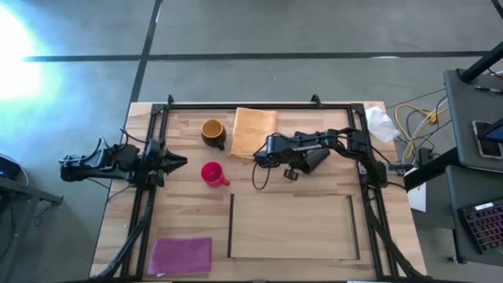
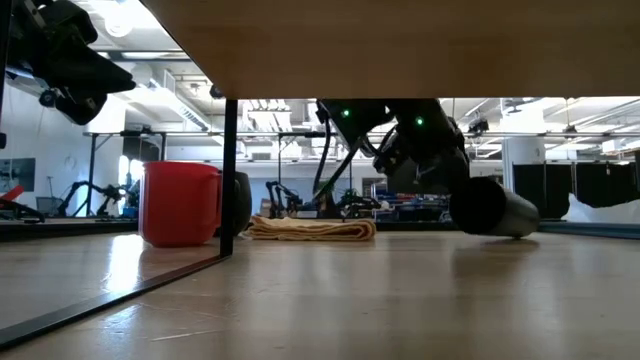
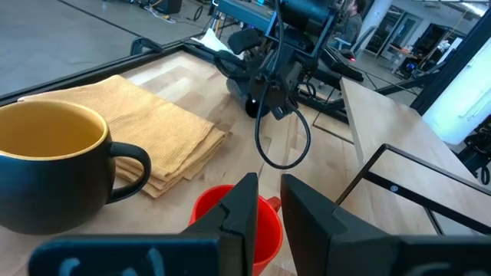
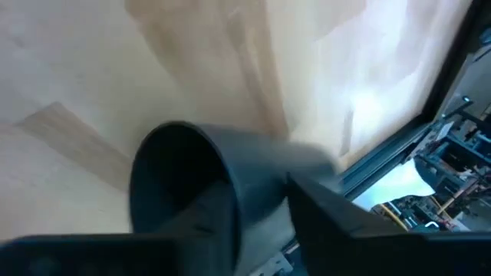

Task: Stack small to large cups/mugs on shelf
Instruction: Put the black cup on the shelf

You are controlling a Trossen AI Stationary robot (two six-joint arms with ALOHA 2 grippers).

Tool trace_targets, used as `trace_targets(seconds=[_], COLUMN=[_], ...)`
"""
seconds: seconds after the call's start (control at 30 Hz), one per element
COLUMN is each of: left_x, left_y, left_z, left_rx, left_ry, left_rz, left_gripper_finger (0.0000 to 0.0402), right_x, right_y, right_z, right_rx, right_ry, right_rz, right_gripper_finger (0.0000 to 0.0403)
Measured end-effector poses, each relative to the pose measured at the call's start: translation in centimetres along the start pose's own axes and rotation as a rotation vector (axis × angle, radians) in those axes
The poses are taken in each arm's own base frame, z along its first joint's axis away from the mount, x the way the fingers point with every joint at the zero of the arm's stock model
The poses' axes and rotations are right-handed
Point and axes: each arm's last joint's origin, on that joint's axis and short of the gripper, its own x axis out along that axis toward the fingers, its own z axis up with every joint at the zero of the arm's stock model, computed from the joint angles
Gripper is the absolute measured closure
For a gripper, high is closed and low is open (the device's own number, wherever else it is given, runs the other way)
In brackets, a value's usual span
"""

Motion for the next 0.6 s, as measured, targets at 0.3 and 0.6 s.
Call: trace_targets(seconds=[0.3, 0.6], left_x=[0.0, 0.0], left_y=[0.0, 0.0], left_z=[0.0, 0.0], left_rx=[0.0, 0.0], left_ry=[0.001, 0.001], left_rz=[0.0, 0.0], left_gripper_finger=[0.0356, 0.0356], right_x=[-0.8, -4.4], right_y=[-3.2, -8.5], right_z=[-0.6, -4.9], right_rx=[0.041, 0.308], right_ry=[-0.04, -0.137], right_rz=[0.016, 0.277], right_gripper_finger=[0.039, 0.0394])
